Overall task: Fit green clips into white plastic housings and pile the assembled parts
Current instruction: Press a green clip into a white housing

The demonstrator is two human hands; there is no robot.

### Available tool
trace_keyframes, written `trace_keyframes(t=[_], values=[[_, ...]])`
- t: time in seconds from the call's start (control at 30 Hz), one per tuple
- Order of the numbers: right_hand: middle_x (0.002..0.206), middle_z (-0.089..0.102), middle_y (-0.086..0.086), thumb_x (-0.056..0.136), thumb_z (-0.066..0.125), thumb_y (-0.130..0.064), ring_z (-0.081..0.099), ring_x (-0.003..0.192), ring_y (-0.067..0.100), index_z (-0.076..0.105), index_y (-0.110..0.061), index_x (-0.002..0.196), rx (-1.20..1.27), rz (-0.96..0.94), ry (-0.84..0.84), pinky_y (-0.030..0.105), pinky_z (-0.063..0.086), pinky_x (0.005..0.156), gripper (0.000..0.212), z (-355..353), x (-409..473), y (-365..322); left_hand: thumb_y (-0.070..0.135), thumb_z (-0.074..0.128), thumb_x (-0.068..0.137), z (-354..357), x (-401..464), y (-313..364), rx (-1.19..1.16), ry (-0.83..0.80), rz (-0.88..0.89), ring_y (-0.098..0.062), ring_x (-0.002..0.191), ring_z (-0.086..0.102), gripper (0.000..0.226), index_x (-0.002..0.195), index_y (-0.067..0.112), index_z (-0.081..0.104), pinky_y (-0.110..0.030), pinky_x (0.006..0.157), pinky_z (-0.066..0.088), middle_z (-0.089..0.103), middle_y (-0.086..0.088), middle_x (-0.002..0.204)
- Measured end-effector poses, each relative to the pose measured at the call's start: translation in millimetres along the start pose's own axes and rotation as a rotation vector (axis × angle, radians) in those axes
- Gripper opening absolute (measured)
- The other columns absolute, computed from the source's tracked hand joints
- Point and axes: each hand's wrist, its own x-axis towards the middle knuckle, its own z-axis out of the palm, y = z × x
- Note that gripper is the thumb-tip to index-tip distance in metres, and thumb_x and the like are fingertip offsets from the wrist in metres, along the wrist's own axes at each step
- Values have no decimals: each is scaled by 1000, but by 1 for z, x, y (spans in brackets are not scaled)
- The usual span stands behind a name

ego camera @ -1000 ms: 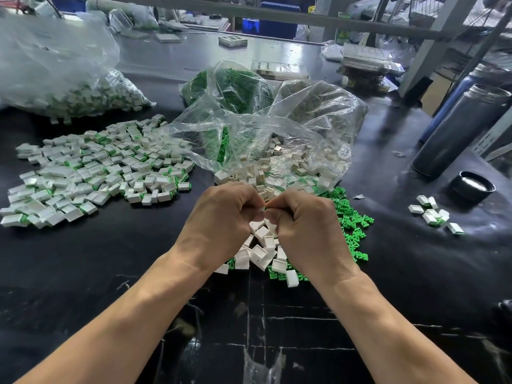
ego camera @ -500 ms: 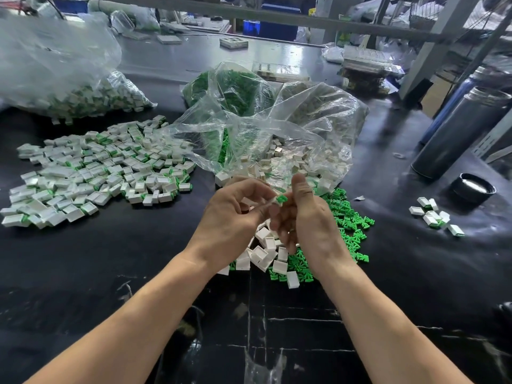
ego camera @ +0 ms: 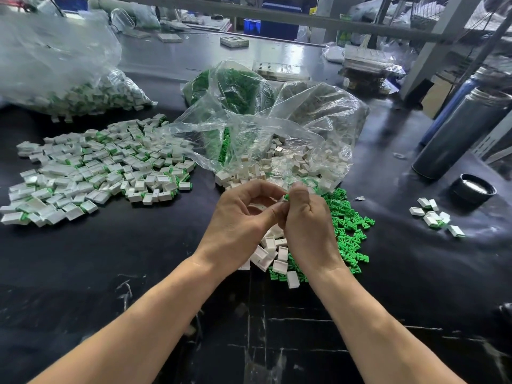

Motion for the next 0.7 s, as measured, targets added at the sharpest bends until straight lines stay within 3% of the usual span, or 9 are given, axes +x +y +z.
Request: trace_keyframes(t=[0.07, 0.13, 0.2, 0.3, 0.43, 0.6, 0.7], values=[[73, 74, -11, 97, 24, -62, 70, 75, 4, 77, -33, 80, 54, 24, -39, 36, 54, 73, 62, 1, -1, 3, 11, 77, 90, -1, 0, 1, 1, -1, -1, -35, 91, 73, 9, 98, 8, 74, -57, 90, 57, 76, -14, 95], [95, 79, 3, 94, 27, -72, 75, 97, 18, 78, -21, 99, 160, 84, -90, 49, 57, 91, 72, 2, -1, 5, 10, 77, 90, -1, -1, 1, 7, -7, -3, -34, 89, 73, 9, 98, 7, 74, -57, 89, 57, 76, -14, 94], [104, 78, 8, 93, 30, -76, 74, 104, 24, 77, -19, 105, 210, 121, -92, 53, 55, 98, 75, 2, -1, 5, 11, 77, 90, -1, 0, 0, 25, -4, -6, -32, 90, 73, 9, 98, 8, 74, -56, 89, 58, 76, -12, 95], [99, 79, 2, 98, 30, -72, 74, 99, 18, 78, -29, 100, 178, 91, -90, 49, 56, 92, 65, 2, -1, 4, 14, 78, 90, -1, 0, -1, 42, 2, -2, -29, 89, 74, 9, 98, 11, 74, -49, 87, 60, 76, -11, 94], [100, 79, 4, 97, 25, -67, 74, 101, 18, 77, -40, 93, 98, 50, -86, 50, 57, 95, 59, 1, -2, 2, 14, 77, 90, -1, 1, -3, 24, -4, 4, -29, 89, 74, 8, 98, 13, 75, -46, 86, 61, 76, -9, 93], [96, 77, 7, 96, 22, -58, 73, 99, 24, 77, -14, 100, 11, 24, -13, 47, 56, 94, 70, 3, -3, -4, 15, 77, 90, 1, -1, -4, -15, -16, 20, -25, 83, 76, 10, 98, 10, 75, -30, 77, 61, 77, -10, 91], [84, 72, 4, 100, 23, -51, 70, 87, 23, 72, -16, 86, -46, -13, 25, 43, 56, 84, 62, 3, -4, -5, 16, 78, 89, 1, -1, -4, -19, -10, 35, -23, 83, 76, 10, 97, 10, 76, -29, 77, 61, 77, -8, 90]])
